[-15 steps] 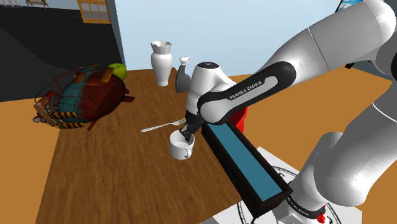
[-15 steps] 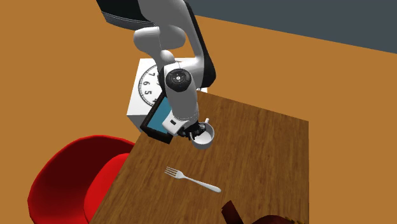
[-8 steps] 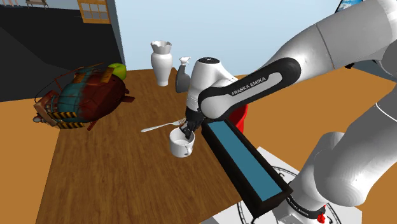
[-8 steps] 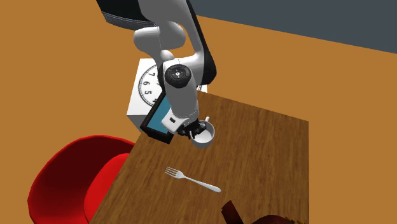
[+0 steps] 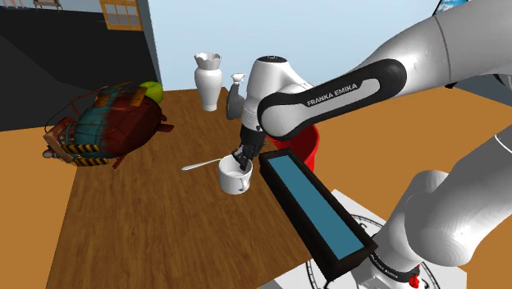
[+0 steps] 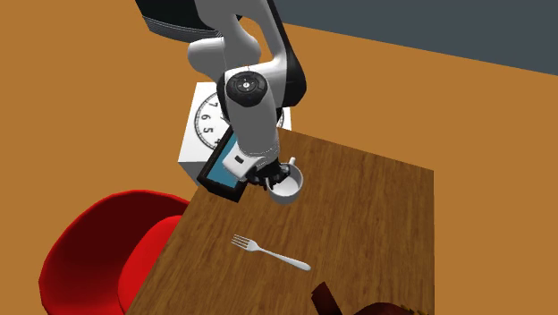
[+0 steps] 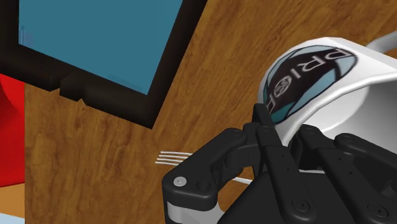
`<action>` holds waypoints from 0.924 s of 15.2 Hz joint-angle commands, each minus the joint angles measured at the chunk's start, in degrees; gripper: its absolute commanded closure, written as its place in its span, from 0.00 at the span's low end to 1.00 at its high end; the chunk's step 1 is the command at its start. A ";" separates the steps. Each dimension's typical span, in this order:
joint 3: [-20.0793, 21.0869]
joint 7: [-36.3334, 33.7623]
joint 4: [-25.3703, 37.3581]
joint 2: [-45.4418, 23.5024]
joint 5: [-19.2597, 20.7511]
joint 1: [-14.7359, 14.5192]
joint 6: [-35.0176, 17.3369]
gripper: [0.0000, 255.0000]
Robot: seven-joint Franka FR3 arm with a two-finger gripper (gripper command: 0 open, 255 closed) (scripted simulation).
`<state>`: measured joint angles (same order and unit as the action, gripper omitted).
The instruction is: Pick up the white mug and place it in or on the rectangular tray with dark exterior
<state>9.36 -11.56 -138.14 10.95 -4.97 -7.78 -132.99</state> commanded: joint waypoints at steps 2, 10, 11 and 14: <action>-0.08 -0.03 1.24 1.27 -0.07 -0.02 2.52 1.00; -0.38 -0.08 5.13 3.90 -0.11 0.02 9.03 1.00; -0.41 -0.09 5.67 4.17 -0.10 0.03 9.83 1.00; -0.52 -0.13 7.35 4.89 -0.08 0.05 12.22 1.00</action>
<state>8.89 -11.71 -131.33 15.62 -5.06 -7.75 -121.54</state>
